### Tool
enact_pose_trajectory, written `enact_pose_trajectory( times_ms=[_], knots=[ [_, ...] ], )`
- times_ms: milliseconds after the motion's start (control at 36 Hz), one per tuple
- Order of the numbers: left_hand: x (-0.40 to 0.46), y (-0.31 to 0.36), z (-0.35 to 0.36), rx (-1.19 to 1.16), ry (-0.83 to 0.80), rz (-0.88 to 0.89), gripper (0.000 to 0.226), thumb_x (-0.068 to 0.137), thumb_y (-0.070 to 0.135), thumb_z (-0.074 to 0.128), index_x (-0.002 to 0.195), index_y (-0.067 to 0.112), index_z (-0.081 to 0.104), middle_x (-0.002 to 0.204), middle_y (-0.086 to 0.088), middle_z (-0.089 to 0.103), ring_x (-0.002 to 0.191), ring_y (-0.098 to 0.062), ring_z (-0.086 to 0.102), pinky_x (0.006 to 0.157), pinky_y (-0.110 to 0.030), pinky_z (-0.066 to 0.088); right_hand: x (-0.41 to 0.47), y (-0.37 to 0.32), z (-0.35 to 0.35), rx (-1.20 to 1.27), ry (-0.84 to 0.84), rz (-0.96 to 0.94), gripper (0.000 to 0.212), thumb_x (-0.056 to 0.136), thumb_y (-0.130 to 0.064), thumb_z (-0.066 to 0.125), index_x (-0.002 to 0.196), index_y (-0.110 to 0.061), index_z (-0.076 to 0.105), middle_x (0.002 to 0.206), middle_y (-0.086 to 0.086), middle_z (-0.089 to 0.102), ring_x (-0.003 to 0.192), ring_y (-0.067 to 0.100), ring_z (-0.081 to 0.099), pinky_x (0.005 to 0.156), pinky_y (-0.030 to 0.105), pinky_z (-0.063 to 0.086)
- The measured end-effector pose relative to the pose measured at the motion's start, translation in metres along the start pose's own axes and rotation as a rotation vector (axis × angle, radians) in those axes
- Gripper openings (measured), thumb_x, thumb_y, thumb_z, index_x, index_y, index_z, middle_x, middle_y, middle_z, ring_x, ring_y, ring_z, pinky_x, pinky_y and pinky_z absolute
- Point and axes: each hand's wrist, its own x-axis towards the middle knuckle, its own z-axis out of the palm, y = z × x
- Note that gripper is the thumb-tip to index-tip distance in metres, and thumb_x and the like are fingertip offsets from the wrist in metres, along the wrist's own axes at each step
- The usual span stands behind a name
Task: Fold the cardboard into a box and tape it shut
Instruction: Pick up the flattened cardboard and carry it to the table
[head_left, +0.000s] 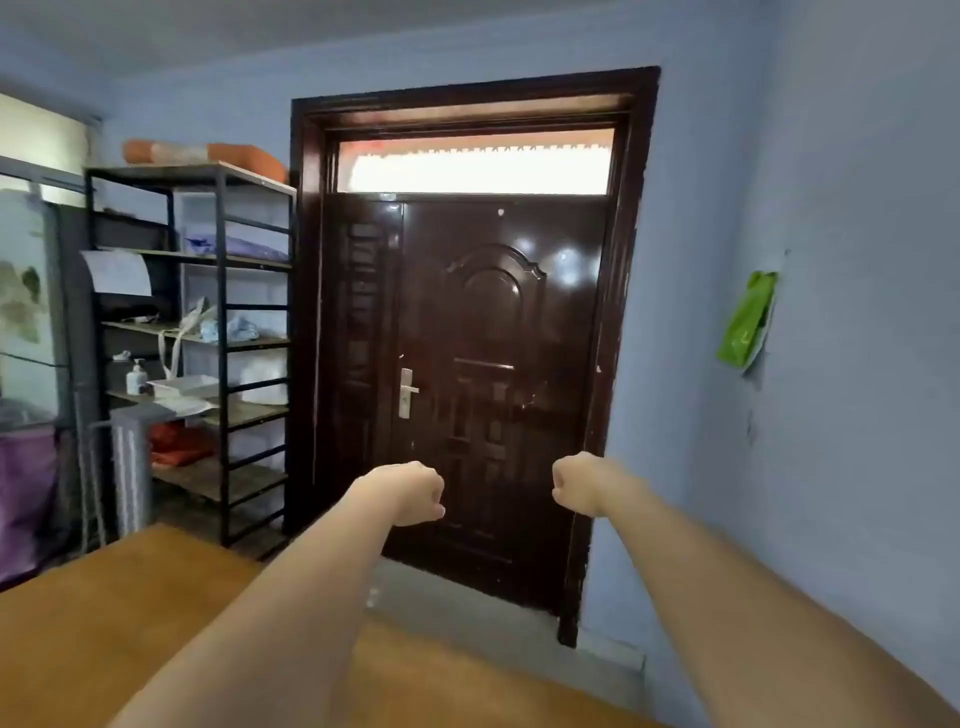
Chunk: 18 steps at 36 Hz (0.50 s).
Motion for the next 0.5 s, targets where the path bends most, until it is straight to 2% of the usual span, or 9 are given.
enact_pose_trajectory(
  times_ms=[139, 250, 389, 500],
  knots=[
    [-0.027, -0.046, 0.012, 0.020, -0.003, -0.145, 0.031, 0.096, 0.036, 0.044, 0.113, 0.015, 0.059, 0.113, -0.005, 0.060, 0.098, -0.025, 0.059, 0.077, -0.032, 0.046, 0.021, -0.042, 0.010, 0.002, -0.013, -0.094, 0.026, 0.094, -0.020, 0.042, 0.111, -0.009, 0.059, 0.112, 0.010, 0.062, 0.097, 0.030, 0.061, 0.081, 0.037, 0.050],
    [-0.063, -0.086, 0.029, 0.035, -0.018, -0.262, 0.030, 0.095, 0.038, 0.044, 0.108, 0.016, 0.060, 0.111, -0.005, 0.061, 0.098, -0.025, 0.058, 0.080, -0.035, 0.047, 0.031, -0.089, 0.019, 0.005, 0.003, -0.202, 0.028, 0.093, -0.020, 0.043, 0.112, -0.008, 0.059, 0.116, 0.011, 0.061, 0.102, 0.032, 0.060, 0.082, 0.037, 0.049],
    [-0.118, -0.140, 0.037, 0.067, -0.098, -0.408, 0.034, 0.095, 0.038, 0.044, 0.118, 0.017, 0.057, 0.120, -0.005, 0.057, 0.107, -0.024, 0.055, 0.090, -0.037, 0.047, 0.037, -0.159, 0.025, 0.042, -0.001, -0.376, 0.027, 0.093, -0.018, 0.043, 0.111, -0.006, 0.059, 0.115, 0.012, 0.061, 0.102, 0.033, 0.060, 0.080, 0.036, 0.048],
    [-0.169, -0.177, 0.032, 0.094, -0.095, -0.526, 0.034, 0.094, 0.040, 0.044, 0.114, 0.016, 0.059, 0.116, -0.004, 0.059, 0.101, -0.023, 0.057, 0.087, -0.037, 0.048, 0.038, -0.219, 0.026, 0.077, -0.004, -0.511, 0.027, 0.094, -0.017, 0.043, 0.111, -0.004, 0.058, 0.114, 0.012, 0.062, 0.098, 0.031, 0.059, 0.078, 0.036, 0.047]
  ],
)
